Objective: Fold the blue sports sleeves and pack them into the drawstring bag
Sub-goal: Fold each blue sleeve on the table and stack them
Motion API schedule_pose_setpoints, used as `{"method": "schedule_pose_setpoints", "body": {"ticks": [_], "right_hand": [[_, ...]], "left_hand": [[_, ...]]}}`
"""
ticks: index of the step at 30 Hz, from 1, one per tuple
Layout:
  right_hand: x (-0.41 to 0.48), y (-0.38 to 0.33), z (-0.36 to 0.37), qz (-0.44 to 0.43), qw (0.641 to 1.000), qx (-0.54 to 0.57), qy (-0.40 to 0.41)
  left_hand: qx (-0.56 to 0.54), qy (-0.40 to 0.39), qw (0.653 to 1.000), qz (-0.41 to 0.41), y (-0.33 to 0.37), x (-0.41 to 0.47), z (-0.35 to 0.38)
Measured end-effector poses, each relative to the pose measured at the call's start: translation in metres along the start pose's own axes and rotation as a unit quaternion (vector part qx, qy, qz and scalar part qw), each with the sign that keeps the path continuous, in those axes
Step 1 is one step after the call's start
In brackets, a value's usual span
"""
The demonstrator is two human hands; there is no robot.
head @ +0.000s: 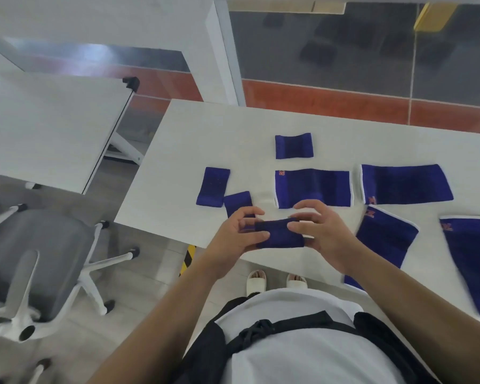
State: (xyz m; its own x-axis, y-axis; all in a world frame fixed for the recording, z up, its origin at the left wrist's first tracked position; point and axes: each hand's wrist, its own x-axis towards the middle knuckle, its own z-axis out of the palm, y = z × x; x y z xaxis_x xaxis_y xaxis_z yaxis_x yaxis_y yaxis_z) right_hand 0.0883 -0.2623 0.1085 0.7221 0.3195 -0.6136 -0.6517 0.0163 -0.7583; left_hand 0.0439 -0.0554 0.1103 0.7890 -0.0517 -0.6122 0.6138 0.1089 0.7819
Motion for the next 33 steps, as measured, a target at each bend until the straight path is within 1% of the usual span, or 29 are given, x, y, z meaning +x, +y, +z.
{"method": "schedule_pose_setpoints", "body": {"ticks": [3,5,10,13,15,17,19,21,24,27,30,33], "right_hand": [[0.005,0.011,0.006,0.060,0.997,-0.032,-0.036],[0.009,0.016,0.011,0.068,0.995,-0.046,-0.057],[0.020,0.022,0.027,-0.002,0.982,-0.169,-0.086],[0.026,0.023,0.038,-0.025,0.980,-0.185,-0.076],[0.028,0.024,0.047,-0.023,0.985,-0.159,-0.058],[0.032,0.026,0.058,-0.013,0.991,-0.129,-0.032],[0.039,0.027,0.070,0.012,0.995,-0.097,-0.010],[0.047,0.025,0.084,0.054,0.997,-0.046,0.003],[0.055,0.023,0.105,0.110,0.993,0.044,0.011],[0.061,0.026,0.129,0.122,0.983,0.131,0.029],[0.072,0.030,0.152,0.106,0.977,0.153,0.100],[0.082,0.037,0.170,0.100,0.976,0.105,0.162]], "left_hand": [[0.001,0.045,0.999,-0.003,-0.010,-0.008,-0.005],[-0.005,0.068,0.998,-0.006,-0.018,-0.015,-0.011],[0.010,0.089,0.994,-0.056,-0.023,-0.028,-0.021],[0.046,0.113,0.991,-0.052,-0.024,-0.025,-0.028],[0.062,0.117,0.990,-0.047,-0.024,-0.018,-0.037],[0.052,0.112,0.991,-0.043,-0.023,-0.010,-0.050],[0.047,0.103,0.993,-0.043,-0.020,-0.001,-0.065],[0.027,0.095,0.994,-0.037,-0.015,0.006,-0.085],[-0.020,0.076,0.997,-0.028,-0.002,0.017,-0.114],[-0.043,0.047,0.997,-0.035,0.004,0.030,-0.134],[-0.050,0.001,0.998,-0.045,-0.001,0.038,-0.152],[-0.019,-0.029,0.999,-0.033,-0.010,0.042,-0.170]]}}
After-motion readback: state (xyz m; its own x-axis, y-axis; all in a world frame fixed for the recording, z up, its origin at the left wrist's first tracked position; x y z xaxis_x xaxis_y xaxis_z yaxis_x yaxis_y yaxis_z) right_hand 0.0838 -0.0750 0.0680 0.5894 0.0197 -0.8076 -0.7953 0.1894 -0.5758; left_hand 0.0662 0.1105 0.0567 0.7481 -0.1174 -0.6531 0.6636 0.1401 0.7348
